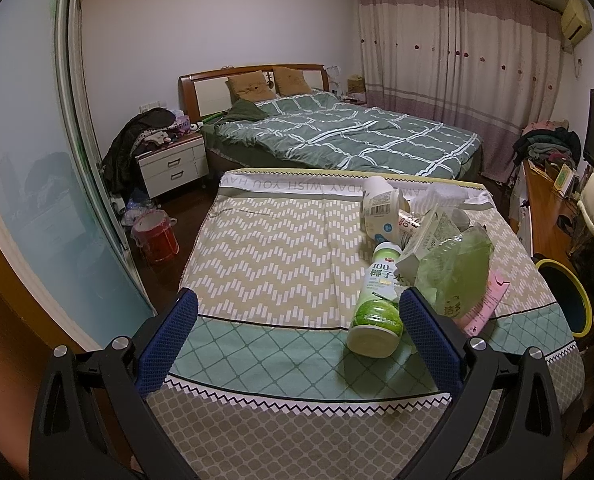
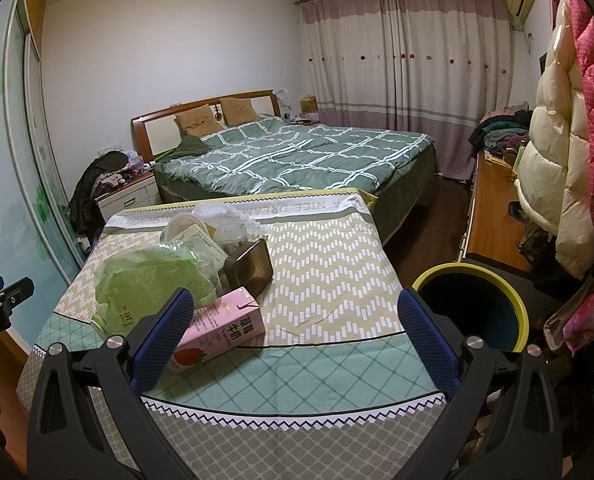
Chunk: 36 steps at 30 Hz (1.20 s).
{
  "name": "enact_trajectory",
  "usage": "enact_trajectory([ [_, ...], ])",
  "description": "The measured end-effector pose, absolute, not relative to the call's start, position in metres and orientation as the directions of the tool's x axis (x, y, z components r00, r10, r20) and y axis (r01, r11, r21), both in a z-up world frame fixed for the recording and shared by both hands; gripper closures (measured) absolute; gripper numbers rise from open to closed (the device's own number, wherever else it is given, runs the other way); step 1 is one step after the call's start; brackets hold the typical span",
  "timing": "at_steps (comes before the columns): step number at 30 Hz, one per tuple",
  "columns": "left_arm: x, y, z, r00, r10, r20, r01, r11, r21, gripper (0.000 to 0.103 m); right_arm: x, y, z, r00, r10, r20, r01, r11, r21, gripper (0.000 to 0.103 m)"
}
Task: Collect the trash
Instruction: 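Reach the right gripper to the green plastic bag and close on it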
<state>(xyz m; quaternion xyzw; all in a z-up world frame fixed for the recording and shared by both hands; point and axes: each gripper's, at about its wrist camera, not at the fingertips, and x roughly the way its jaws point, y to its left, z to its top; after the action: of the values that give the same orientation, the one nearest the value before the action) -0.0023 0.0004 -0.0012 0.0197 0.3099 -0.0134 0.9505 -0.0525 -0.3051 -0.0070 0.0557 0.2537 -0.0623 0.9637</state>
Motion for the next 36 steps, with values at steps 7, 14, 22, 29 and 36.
enact_trajectory([
  [7,0.001,0.009,-0.004,0.806,-0.008,-0.592,0.022,1.0,0.017,0.004,-0.036,-0.287,-0.003,0.875,-0.054,-0.481,0.107,0.991,0.085,0.006],
  [14,0.008,0.018,-0.007,0.803,-0.005,-0.596,0.012,1.0,0.007,0.004,0.0,-0.249,-0.008,0.852,0.042,-0.521,0.003,0.996,0.086,0.006],
  [22,0.012,0.026,-0.01,0.803,-0.004,-0.596,0.008,1.0,0.004,0.004,0.031,-0.202,-0.021,0.82,0.115,-0.561,-0.079,0.993,0.088,0.006],
  [29,0.016,0.028,-0.011,0.802,-0.018,-0.597,0.02,1.0,-0.002,0.004,0.046,-0.172,-0.028,0.81,0.104,-0.577,-0.093,0.994,0.05,0.006],
  [36,0.02,0.028,-0.016,0.798,-0.027,-0.602,0.028,1.0,-0.007,0.004,0.058,-0.162,-0.044,0.796,0.031,-0.604,-0.055,0.998,-0.022,0.006],
])
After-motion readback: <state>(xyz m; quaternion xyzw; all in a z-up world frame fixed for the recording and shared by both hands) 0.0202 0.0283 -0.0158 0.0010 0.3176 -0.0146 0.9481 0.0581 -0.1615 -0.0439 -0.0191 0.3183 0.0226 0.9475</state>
